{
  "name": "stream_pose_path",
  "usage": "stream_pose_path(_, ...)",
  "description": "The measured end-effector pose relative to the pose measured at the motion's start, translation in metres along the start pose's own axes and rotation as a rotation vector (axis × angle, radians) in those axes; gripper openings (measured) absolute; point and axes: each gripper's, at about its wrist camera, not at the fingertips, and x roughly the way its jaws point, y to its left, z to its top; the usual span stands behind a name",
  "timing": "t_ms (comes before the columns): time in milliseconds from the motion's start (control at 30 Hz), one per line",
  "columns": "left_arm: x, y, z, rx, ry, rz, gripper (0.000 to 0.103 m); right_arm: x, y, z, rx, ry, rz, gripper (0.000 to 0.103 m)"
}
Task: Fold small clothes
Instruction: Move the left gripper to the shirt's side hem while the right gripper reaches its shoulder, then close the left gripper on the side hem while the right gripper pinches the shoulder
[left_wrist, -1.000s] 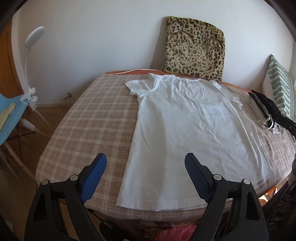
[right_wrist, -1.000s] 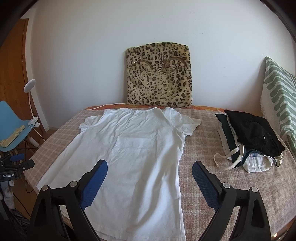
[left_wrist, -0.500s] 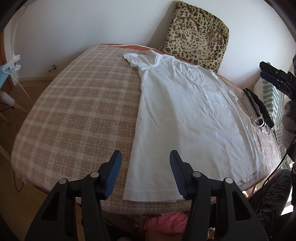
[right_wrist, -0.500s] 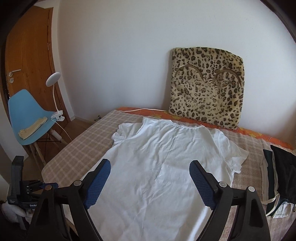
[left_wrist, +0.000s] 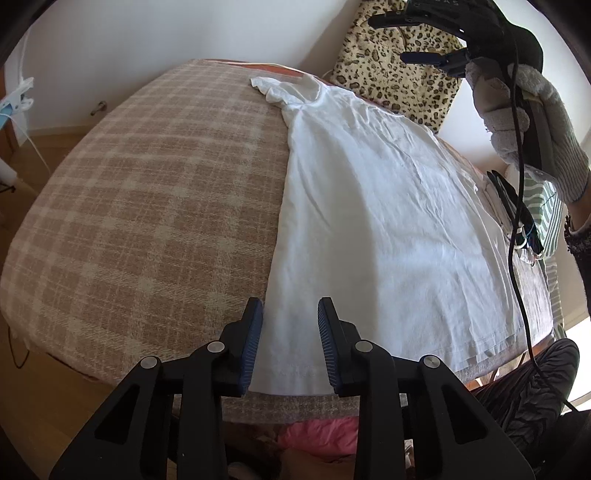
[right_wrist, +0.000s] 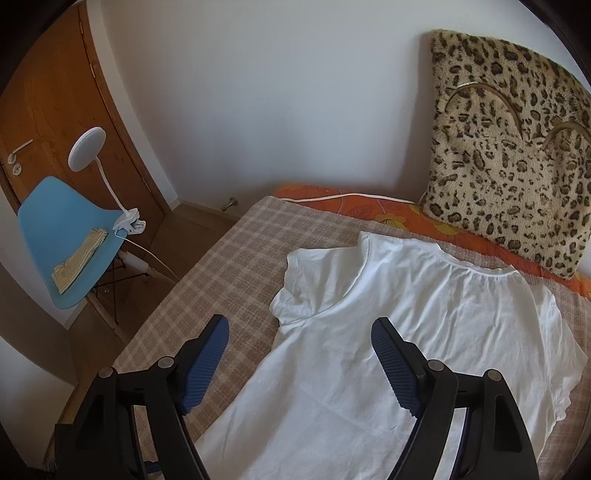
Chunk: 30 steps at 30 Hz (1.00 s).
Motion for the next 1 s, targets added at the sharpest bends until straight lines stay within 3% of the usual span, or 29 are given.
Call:
stream_pose_path(233, 0.002, 0.002, 0.002, -0.001, -0.016, 0.037, 0.028, 0.076, 0.008, 0.039, 0.024, 0.095, 0.011, 0.078)
stream_pose_path(500, 0.010, 0.000, 0.002, 0.002, 0.002, 0.004, 0.025, 0.159, 0.019, 0.064, 0.046, 0.177, -0.003, 0.069)
stream_pose_path(600, 0.012, -0.003, 0.002, 0.037, 0.002, 0.013, 0.018, 0.184, 0.025, 0.068, 0.038, 0.195, -0.023, 0.066)
stream_pose_path(733, 0.013, 0.003, 0.004, 0.009, 0.008, -0.021, 0.011, 0.214, 0.032, 0.072, 0.004, 0.216, -0.083, 0.063)
stream_pose_path(1000, 0.010, 0.008, 0.004, -0.007, 0.007, -0.051, 0.005, 0.252, 0.027, 0.072, -0.017, 0.262, -0.164, 0.055)
